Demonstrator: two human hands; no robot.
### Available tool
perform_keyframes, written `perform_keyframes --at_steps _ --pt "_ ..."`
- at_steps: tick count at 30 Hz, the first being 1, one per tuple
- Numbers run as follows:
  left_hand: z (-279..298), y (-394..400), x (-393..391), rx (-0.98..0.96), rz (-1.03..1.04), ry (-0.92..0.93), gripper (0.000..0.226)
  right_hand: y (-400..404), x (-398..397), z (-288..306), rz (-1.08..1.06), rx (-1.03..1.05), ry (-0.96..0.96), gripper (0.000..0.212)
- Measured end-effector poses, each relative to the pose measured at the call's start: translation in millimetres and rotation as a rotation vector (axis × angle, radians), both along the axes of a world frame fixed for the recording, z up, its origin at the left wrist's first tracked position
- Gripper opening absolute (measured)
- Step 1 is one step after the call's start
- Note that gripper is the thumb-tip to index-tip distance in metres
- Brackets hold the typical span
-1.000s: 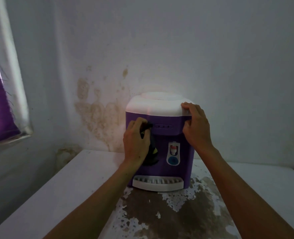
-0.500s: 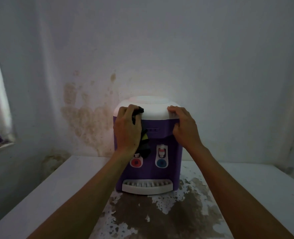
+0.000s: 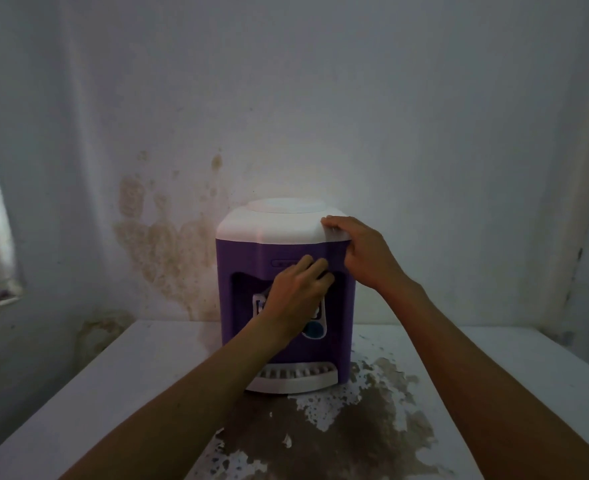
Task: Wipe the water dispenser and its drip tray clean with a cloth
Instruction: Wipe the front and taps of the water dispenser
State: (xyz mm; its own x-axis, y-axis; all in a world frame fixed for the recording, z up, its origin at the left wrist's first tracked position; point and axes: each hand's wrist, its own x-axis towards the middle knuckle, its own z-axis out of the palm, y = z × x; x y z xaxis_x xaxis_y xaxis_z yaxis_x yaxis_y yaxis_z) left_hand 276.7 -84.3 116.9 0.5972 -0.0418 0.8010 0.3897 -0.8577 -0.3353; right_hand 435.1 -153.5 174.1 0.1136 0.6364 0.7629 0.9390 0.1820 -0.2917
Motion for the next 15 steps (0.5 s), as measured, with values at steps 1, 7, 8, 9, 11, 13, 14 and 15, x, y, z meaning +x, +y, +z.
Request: perform_keyframes --at_steps 1,7,8,9,11,13,14,15 --pt "0 -1 -1 -0.039 0.021 -0.043 0.016 -2 3 -3 -0.015 -0.005 -0.015 0.061" --pt "1 -1 -27 -0.366 0.032 -0.322 0.011 -26 -5 -49 -0.140 0.217 0.214 0.040" --pt "3 -2 -30 -0.450 0.012 -0.368 0.012 -28 -11 -56 -0.130 0.226 0.250 0.033" --pt "6 -3 -32 -0.544 -0.018 -0.425 0.013 -30 -18 -61 -0.094 0.221 0.268 0.027" --pt "14 -5 -35 -0.754 -0.091 -0.544 0.014 -33 -37 -67 0.039 0.181 0.276 0.022" --pt "24 -3 -36 -1.024 -0.182 -0.638 0.017 -36 -58 -69 0.149 0.114 0.256 0.034" --pt "30 -3 -36 -1.178 -0.256 -0.668 0.020 -35 -66 -69 0.174 0.087 0.247 0.041" --pt "36 -5 -36 -1.322 -0.335 -0.684 0.022 -35 -71 -67 0.184 0.079 0.245 0.046"
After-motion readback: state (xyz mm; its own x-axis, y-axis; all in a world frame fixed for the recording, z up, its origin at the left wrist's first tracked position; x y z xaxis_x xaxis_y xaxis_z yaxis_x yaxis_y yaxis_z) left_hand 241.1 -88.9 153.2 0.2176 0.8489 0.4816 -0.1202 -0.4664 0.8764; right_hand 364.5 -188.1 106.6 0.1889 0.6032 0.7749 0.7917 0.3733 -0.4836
